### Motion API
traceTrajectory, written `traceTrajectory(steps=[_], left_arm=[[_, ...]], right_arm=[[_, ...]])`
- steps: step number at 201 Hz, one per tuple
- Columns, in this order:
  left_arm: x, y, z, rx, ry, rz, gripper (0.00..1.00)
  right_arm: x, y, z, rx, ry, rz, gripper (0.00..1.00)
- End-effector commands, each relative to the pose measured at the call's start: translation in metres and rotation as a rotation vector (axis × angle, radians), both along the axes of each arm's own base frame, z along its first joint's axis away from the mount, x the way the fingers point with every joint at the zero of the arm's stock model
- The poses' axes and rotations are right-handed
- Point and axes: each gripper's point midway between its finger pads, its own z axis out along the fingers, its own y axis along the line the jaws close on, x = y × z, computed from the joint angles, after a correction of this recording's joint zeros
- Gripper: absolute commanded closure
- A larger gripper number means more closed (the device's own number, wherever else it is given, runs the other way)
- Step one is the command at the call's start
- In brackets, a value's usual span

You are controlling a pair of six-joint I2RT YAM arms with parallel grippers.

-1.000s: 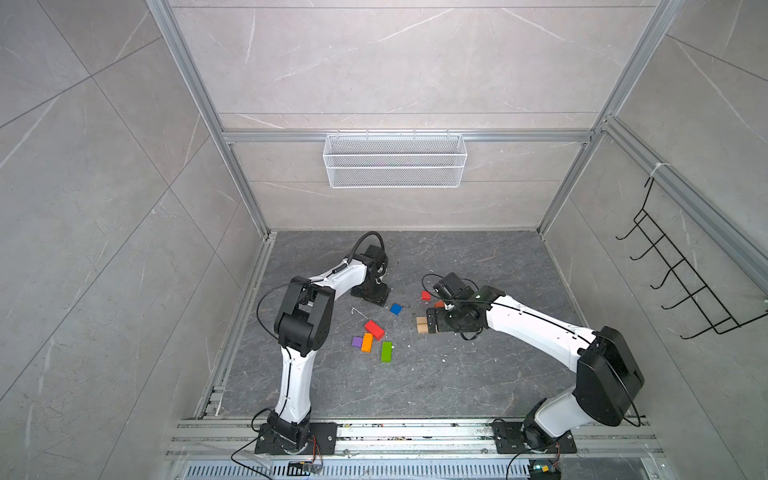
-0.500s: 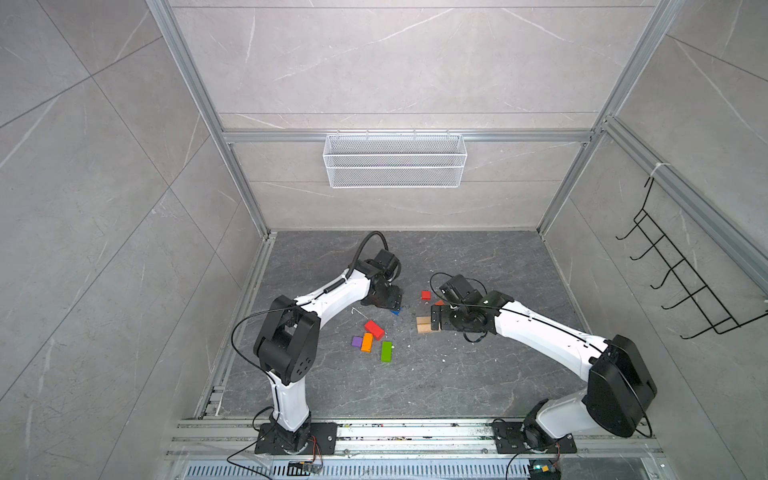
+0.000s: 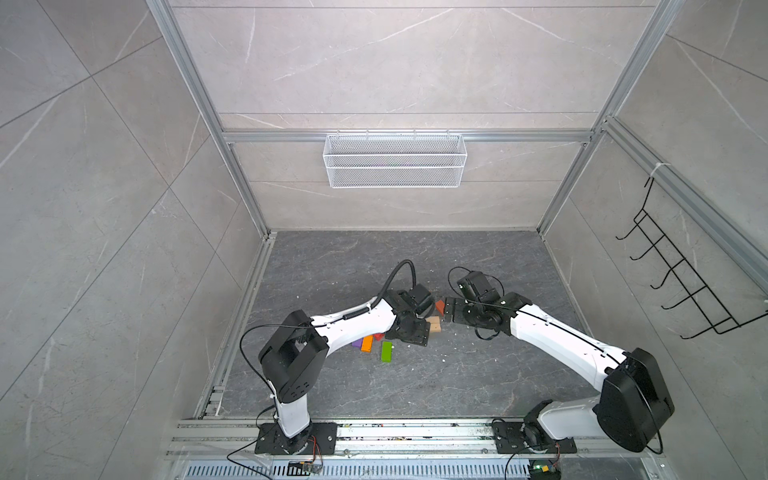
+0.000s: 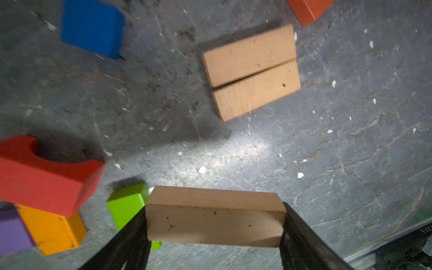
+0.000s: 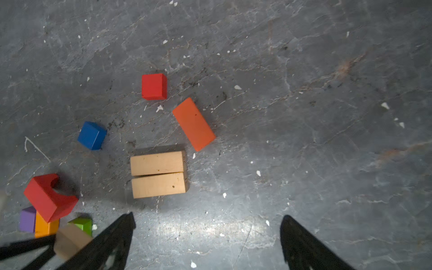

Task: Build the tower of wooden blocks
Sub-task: 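Carry the wood bar with the left gripper toward the right gripper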

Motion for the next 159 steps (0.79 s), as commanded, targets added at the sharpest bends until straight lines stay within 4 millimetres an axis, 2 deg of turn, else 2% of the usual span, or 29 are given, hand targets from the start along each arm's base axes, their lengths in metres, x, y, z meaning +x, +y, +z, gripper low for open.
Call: traceTrajectory(steps=[1, 42, 95, 159], left_arm=[[-0.013, -0.003, 0.003, -0.029, -0.002, 0.066, 0.59], [-0.037, -0.006, -0.023, 0.007, 0.056, 0.1, 0.56], [-0.044, -0.022, -0.04, 0.017, 0.094, 0.103, 0.54], [-0.049, -0.032, -0.05, 0.032, 0.13, 0.109, 0.35]], right_arm=[[0.0, -0.003, 0.006, 0.01, -0.018, 0.008, 0.0], [-0.006, -0.011, 0.003, 0.019, -0.022, -0.037, 0.01], [-0.023, -0.022, -0.007, 0.001, 0.017, -0.048, 0.01], [-0.046, -0.029, -0.018, -0.024, 0.087, 0.004, 0.01]])
